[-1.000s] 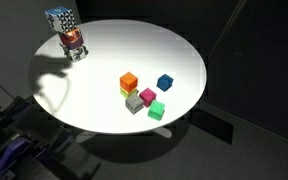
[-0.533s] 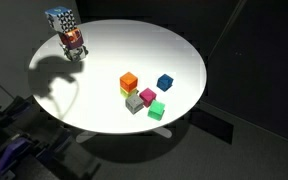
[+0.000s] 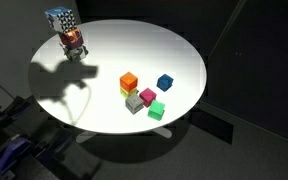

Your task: Pick up the green block and slide it to the left while pushing the other blocks, put the green block on the orange block

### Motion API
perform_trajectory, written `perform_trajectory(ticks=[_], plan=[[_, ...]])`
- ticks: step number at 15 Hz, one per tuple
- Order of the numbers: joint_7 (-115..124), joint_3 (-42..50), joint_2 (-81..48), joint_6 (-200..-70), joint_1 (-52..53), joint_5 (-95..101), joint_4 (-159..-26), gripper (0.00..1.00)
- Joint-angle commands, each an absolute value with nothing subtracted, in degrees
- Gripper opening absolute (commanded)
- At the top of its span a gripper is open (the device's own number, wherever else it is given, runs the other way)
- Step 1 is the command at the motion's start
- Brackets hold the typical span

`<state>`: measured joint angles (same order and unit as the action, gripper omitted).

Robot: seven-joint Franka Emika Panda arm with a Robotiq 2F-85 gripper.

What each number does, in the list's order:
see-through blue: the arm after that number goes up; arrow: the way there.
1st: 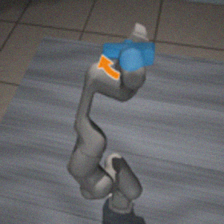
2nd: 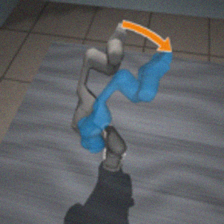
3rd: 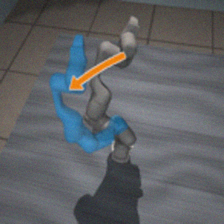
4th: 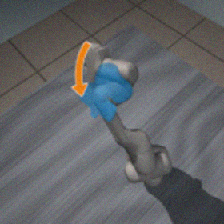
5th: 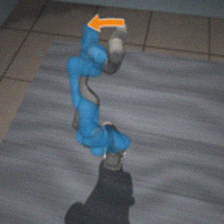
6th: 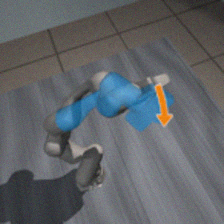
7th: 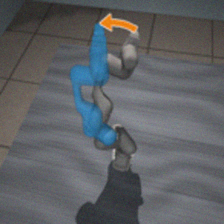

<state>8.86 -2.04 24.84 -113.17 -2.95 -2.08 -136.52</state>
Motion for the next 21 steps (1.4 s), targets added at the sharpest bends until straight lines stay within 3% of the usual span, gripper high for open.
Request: perform_trajectory(ticks=[1, 21], plan=[[7.4, -0.4, 22.7, -116.6, -3.5, -0.3, -136.6, 1.00], [4.1, 2.6, 15.7, -123.6, -3.7, -0.3, -136.3, 1.00]])
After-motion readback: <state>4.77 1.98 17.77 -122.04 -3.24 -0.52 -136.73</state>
